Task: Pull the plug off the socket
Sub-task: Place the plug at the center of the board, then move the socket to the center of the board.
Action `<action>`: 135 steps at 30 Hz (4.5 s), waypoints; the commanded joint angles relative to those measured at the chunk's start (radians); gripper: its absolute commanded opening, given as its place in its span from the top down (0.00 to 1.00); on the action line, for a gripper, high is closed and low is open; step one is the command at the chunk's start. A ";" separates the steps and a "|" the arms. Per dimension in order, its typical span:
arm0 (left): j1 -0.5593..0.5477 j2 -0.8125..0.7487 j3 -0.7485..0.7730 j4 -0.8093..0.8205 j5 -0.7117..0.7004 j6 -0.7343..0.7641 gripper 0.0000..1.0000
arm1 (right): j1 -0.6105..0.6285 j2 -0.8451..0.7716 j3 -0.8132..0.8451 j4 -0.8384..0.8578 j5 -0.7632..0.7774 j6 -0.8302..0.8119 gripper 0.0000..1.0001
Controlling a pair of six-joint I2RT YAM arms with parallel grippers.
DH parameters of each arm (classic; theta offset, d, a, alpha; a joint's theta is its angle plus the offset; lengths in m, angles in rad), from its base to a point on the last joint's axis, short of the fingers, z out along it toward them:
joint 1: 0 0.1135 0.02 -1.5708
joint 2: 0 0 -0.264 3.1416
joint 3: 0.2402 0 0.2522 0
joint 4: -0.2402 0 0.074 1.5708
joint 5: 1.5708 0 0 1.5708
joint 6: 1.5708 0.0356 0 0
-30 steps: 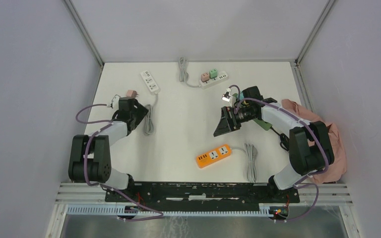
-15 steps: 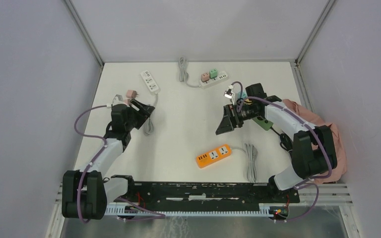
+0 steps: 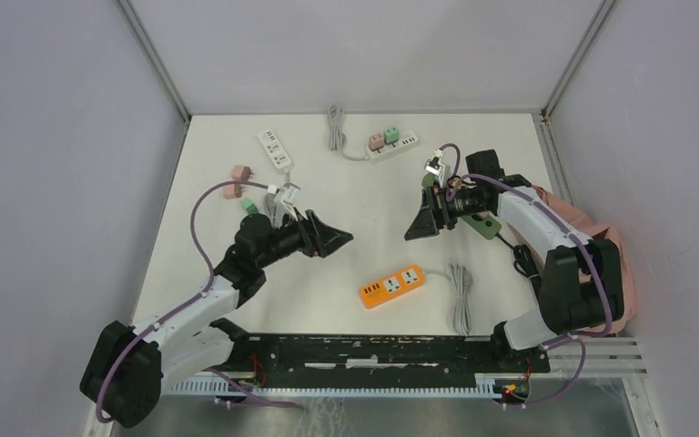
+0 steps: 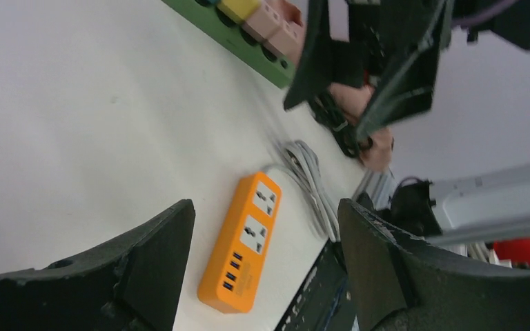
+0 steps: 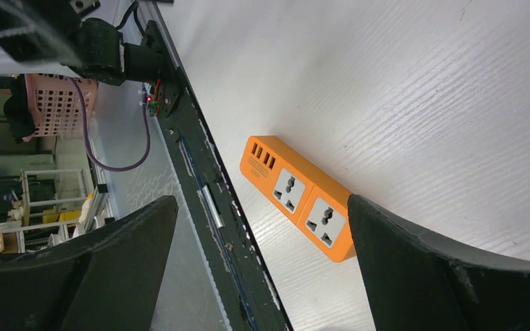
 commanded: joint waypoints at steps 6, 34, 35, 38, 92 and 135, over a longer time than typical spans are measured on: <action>-0.273 -0.093 -0.104 0.162 -0.055 0.258 0.15 | -0.022 -0.074 0.039 -0.012 -0.013 -0.061 0.00; -0.749 0.348 0.204 -0.192 -0.568 0.739 0.06 | -0.075 -0.069 0.025 0.012 -0.015 -0.040 0.00; -0.749 0.349 0.214 -0.199 -0.563 0.754 0.05 | -0.075 -0.069 0.024 0.014 -0.017 -0.038 0.00; -0.748 0.364 0.241 -0.212 -0.546 0.808 0.02 | -0.075 -0.069 0.025 0.015 -0.012 -0.036 0.00; -0.105 0.233 0.086 -0.262 -0.893 0.246 0.97 | -0.090 -0.092 0.020 0.026 -0.022 -0.027 0.00; 0.110 0.290 0.446 -0.699 -0.601 -0.049 0.01 | -0.117 -0.172 0.040 -0.043 0.087 -0.137 0.00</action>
